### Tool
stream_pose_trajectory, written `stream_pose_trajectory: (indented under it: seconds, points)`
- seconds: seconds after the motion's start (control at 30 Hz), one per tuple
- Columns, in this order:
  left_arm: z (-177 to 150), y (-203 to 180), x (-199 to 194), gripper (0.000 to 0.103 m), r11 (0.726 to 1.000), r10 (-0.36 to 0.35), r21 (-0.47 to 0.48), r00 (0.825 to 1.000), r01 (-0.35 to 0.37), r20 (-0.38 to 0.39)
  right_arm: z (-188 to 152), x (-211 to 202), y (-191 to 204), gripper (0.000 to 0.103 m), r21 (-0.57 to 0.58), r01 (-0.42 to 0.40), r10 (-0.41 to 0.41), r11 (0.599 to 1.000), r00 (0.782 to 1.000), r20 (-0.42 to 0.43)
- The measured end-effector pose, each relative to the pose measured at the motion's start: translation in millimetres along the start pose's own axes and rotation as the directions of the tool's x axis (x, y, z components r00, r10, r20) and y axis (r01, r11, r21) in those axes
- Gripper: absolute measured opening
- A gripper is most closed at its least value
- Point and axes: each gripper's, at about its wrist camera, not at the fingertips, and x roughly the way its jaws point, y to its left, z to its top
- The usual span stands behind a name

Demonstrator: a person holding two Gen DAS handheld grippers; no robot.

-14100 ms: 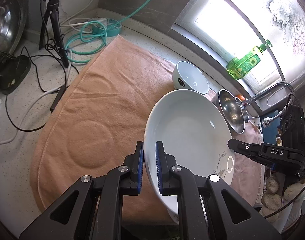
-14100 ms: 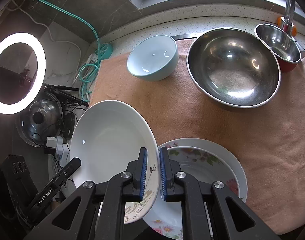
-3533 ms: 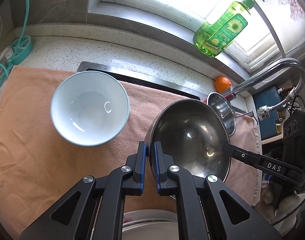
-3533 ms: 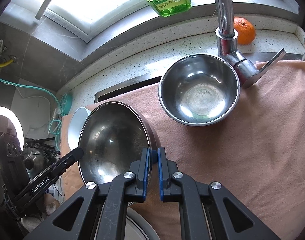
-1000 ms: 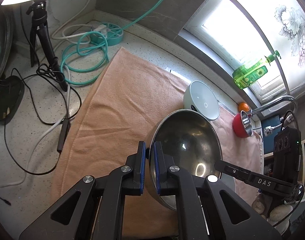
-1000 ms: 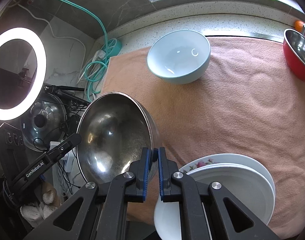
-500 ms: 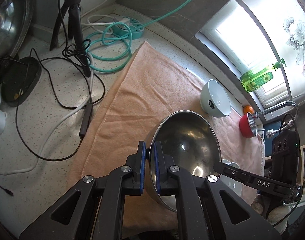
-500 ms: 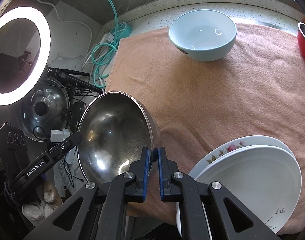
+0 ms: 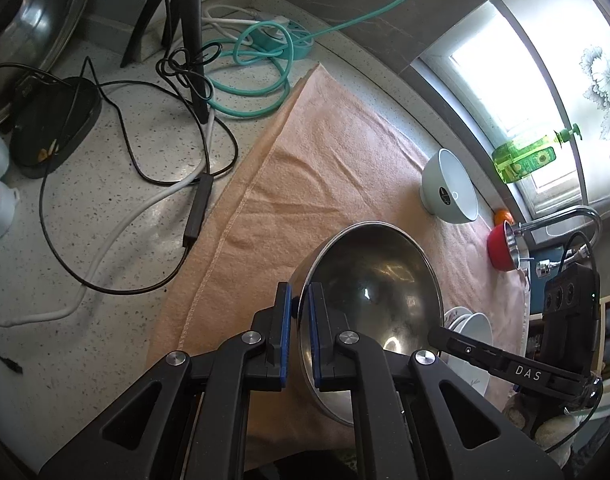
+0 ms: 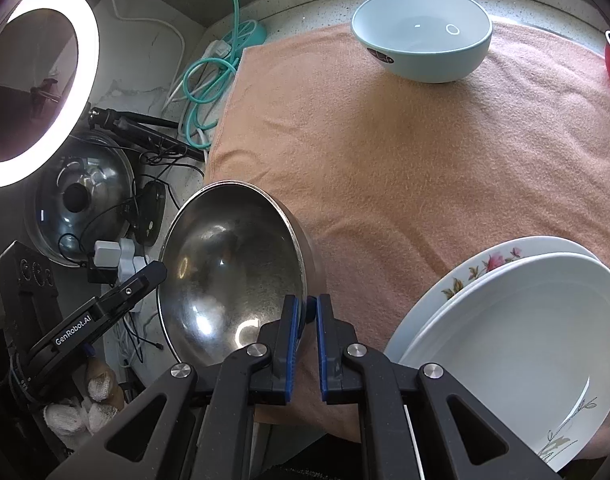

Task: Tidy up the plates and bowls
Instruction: 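Lower the large steel bowl onto the towel beside the plate stack with both tools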

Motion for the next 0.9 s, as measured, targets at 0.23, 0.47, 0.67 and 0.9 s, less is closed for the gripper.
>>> stream_pose_trajectory:
  seconds: [0.23,0.47,0.67,0.9]
  points:
    - [-1.3,2.7,2.1,0.006,1.0,0.0,-0.005,1.0,0.0,-0.002,-2.6,3.1,-0.3,0.008,-0.006,-0.002,0.002,1.0,1.0,-0.01]
    - [0.1,6.7,3.4,0.007,1.0,-0.011,-0.017,1.0,0.01,-0.011,-2.7,3.0,-1.0,0.009,-0.005,-0.02,0.02,1.0,1.0,-0.014]
    - [0.4,6.2,3.7,0.007,1.0,-0.009,-0.016,1.0,0.009,-0.01,-1.6,2.5,-3.6,0.009,-0.008,-0.032,0.032,0.999,0.999,-0.018]
    - [1.2,5.7,4.6,0.007,1.0,-0.001,-0.008,1.0,0.001,-0.017,-0.5,1.9,1.4,0.011,-0.045,-0.021,0.02,0.999,1.0,-0.018]
